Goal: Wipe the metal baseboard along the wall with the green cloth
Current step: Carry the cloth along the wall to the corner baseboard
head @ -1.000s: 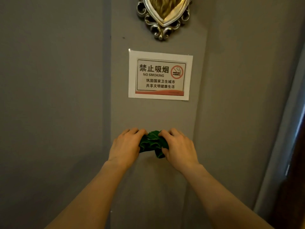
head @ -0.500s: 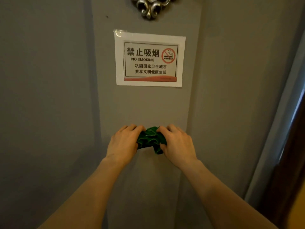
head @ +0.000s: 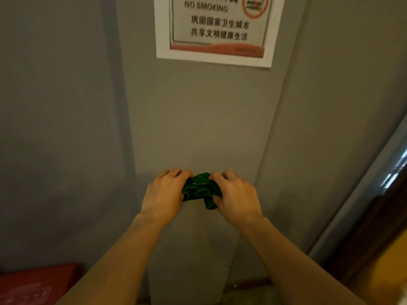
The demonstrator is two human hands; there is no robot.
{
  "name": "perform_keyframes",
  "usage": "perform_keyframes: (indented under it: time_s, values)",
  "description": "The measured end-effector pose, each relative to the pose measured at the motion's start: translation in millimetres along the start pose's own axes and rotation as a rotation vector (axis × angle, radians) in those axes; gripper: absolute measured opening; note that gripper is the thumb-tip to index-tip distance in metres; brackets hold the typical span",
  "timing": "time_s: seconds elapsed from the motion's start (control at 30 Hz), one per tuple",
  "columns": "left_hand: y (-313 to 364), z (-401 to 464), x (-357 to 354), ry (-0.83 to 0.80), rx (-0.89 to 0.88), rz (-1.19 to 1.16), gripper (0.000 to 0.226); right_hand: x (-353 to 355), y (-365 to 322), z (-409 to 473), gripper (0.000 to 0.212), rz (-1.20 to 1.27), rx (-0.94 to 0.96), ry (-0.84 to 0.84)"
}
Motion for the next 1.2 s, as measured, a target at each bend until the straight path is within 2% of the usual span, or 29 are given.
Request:
perform_keyframes:
  time_s: [0.4, 0.77, 1.03, 1.2]
  values:
    - [-74, -30, -111, -0.149, 0.066, -0.096, 0.052, -123, -14, 11, 0.041, -0.059, -0.014, -0.161]
    - [-76, -68, -222, -0.288, 0.115, -0.152, 0.052, -239, 31, -17, 0.043, -0.018, -0.024, -0.349]
    - [-68, -129, -344, -0.390, 0.193, -0.193, 0.046, -362, 78, -70, 0.042, 0.027, -0.009, -0.508]
    - [-61, -187, -443, -0.446, 0.230, -0.245, 0.049, -459, 109, -124, 0.039, 0.019, -0.012, -0.585]
Point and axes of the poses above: each hand's wrist, its own z-axis towards the middle knuckle, its own x-axis out of the back of the hand, y = z × x, the point moved 10 cm from there along z, towards the middle knuckle, and after that the axes turned 14 degrees about -x, right-handed, at the moved point
